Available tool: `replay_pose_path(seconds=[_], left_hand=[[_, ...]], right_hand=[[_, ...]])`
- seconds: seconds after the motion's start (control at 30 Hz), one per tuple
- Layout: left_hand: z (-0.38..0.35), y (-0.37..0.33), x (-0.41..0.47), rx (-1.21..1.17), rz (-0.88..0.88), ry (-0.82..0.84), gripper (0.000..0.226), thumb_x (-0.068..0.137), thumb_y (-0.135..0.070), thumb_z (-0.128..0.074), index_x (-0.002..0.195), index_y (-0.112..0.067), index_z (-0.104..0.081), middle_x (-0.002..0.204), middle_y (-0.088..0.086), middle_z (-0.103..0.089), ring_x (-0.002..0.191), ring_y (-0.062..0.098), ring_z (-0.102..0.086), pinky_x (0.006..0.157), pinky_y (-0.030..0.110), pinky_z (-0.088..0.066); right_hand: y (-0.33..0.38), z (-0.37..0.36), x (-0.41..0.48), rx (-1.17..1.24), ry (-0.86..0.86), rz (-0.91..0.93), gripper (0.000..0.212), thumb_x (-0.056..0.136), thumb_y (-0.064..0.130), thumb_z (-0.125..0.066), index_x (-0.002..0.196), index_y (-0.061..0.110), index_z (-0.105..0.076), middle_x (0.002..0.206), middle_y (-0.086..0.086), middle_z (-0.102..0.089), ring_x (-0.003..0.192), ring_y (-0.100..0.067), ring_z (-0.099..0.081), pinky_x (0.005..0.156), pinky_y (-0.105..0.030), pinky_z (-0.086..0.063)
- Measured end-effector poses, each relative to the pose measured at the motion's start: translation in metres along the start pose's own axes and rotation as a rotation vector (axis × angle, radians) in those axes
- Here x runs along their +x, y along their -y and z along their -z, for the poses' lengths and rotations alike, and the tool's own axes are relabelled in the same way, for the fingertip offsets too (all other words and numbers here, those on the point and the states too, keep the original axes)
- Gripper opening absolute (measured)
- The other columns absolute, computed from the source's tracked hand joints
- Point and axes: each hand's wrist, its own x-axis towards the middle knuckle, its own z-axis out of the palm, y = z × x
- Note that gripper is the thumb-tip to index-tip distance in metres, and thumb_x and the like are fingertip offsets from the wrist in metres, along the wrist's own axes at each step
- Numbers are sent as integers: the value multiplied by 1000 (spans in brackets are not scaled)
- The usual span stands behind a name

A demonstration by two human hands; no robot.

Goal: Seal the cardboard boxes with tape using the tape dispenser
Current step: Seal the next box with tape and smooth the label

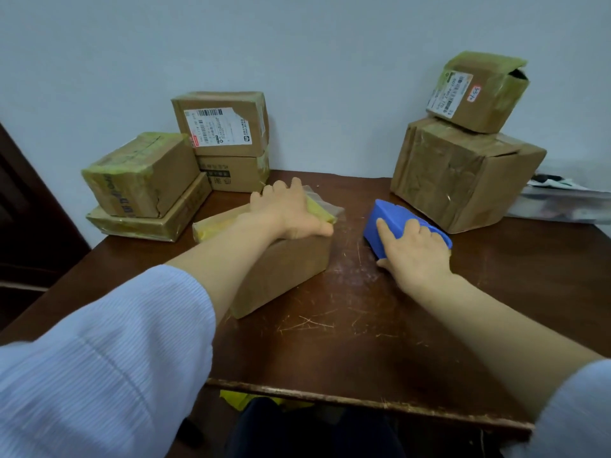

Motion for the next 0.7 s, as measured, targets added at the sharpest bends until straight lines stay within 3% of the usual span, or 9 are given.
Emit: replay_pose_path(seconds=[0.1,0.17,0.23,0.27,0.37,0.47,0.57,0.63,0.7], left_hand=[[1,-2,-5,-48,48,-5,127,63,-80,-60,153,-10,-3,150,15,-29,137,34,-29,107,45,-28],[4,-2,-8,-82,88,4,132,60,-88,-54,152,-6,-5,153,14,-26,139,34,-28,109,45,-27],[7,2,-10,-162,131,34,122,67,-89,-44,151,-6,-13,154,15,-27,139,34,-29,110,45,-27],[10,4,-10,-237,144,51,108,76,-83,-41,150,-6,-22,151,16,-32,136,35,-34,108,45,-31],[19,16,-12,-426,132,28,52,95,-45,-48,128,-5,-50,114,9,-57,100,26,-55,77,33,-46],[19,33,-18,-480,179,-25,44,91,-39,-57,114,-2,-59,93,6,-60,86,20,-57,65,29,-44],[9,47,-22,-713,279,-27,62,83,-50,-66,122,-3,-56,110,9,-62,95,25,-59,67,32,-45],[2,50,-24,-775,331,-50,68,83,-57,-62,123,-2,-55,111,10,-61,94,27,-59,66,33,-46],[-5,51,-23,-686,351,-95,69,83,-64,-56,108,-1,-62,102,11,-64,92,30,-62,70,34,-49]], right_hand=[[-1,-14,1,-10,-23,7,65,99,41,-41,153,25,-9,129,-19,-39,117,-34,-44,92,-38,-37],[0,-17,-1,-2,-180,7,60,92,29,-60,146,23,-35,133,-26,-41,122,-43,-42,103,-49,-34],[7,-14,-5,198,-450,30,40,80,17,-72,119,12,-65,116,-26,-56,105,-46,-54,90,-52,-45],[13,-5,-9,374,-458,42,23,86,17,-65,107,8,-69,106,-21,-60,97,-42,-57,83,-48,-49],[39,29,-14,1146,-12,-58,39,100,27,-39,90,0,-65,86,-15,-65,86,-32,-61,79,-44,-49],[54,45,0,1648,167,-233,37,100,28,-43,83,1,-63,78,-10,-60,72,-22,-59,81,-41,-55],[63,55,13,1570,181,-241,35,97,36,-47,99,4,-61,95,-11,-59,81,-23,-59,71,-32,-51],[69,65,21,1444,159,-213,52,94,45,-48,125,3,-53,118,-10,-58,104,-28,-58,81,-33,-47],[77,72,29,1306,153,-149,65,91,54,-46,131,3,-49,126,-10,-56,110,-30,-56,89,-38,-49]])
